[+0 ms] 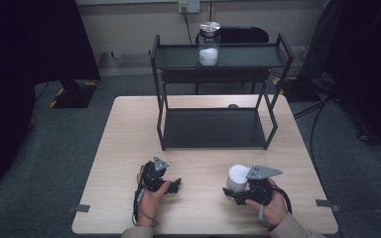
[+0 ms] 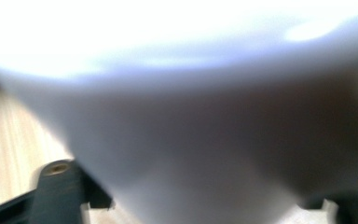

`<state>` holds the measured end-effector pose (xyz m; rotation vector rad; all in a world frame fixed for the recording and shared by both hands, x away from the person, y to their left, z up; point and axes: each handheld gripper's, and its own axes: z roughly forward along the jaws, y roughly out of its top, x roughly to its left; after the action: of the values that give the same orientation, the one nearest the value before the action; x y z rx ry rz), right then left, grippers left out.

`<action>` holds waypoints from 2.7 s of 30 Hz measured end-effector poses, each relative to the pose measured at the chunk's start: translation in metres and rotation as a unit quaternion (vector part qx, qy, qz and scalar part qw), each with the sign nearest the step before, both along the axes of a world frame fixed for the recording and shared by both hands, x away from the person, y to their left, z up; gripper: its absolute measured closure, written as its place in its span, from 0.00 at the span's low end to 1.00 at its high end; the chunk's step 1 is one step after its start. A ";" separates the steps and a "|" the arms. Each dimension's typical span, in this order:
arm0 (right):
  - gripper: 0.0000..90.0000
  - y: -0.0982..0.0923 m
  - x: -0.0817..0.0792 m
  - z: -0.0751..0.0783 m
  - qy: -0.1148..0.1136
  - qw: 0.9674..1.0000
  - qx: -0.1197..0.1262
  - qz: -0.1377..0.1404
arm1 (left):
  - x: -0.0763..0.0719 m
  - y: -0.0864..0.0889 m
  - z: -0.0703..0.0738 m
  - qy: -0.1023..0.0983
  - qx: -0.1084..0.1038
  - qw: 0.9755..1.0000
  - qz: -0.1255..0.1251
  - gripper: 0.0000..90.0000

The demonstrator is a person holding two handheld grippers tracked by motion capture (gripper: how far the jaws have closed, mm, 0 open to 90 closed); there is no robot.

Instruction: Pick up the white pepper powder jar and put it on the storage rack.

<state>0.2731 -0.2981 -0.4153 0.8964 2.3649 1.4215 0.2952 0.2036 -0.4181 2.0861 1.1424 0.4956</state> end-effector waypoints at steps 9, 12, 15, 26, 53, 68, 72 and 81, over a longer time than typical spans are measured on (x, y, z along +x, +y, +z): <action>0.32 -0.004 0.009 0.014 -0.003 1.000 -0.011 0.013 | 0.000 0.000 0.000 0.000 0.000 1.000 0.000 0.00; 0.32 -0.004 0.013 0.022 -0.002 1.000 -0.018 0.017 | 0.000 0.000 0.000 0.000 0.000 1.000 0.000 0.00; 0.32 -0.004 0.018 0.029 0.002 1.000 -0.019 0.018 | 0.000 0.000 0.000 0.000 0.000 1.000 0.000 0.00; 0.32 -0.004 0.036 0.054 0.008 1.000 -0.021 0.018 | 0.000 0.000 0.000 0.000 0.000 1.000 0.000 0.00; 0.33 -0.003 0.084 0.135 -0.010 0.999 -0.031 -0.011 | 0.000 0.000 0.000 0.000 -0.001 1.000 0.001 0.00; 0.33 -0.001 0.103 0.172 -0.013 0.999 -0.025 -0.033 | 0.000 0.000 0.000 0.000 0.000 1.000 0.000 0.00; 0.33 -0.001 0.106 0.181 -0.015 0.999 -0.025 -0.039 | 0.000 0.000 0.000 0.000 0.000 1.000 0.000 0.00; 0.33 0.002 0.112 0.202 -0.023 0.998 -0.030 -0.045 | 0.000 0.000 0.000 0.000 0.000 1.000 0.000 0.00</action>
<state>0.3855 -0.2960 -0.2134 0.9318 2.2915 1.3160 0.2952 0.2036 -0.4181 2.0862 1.1429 0.4963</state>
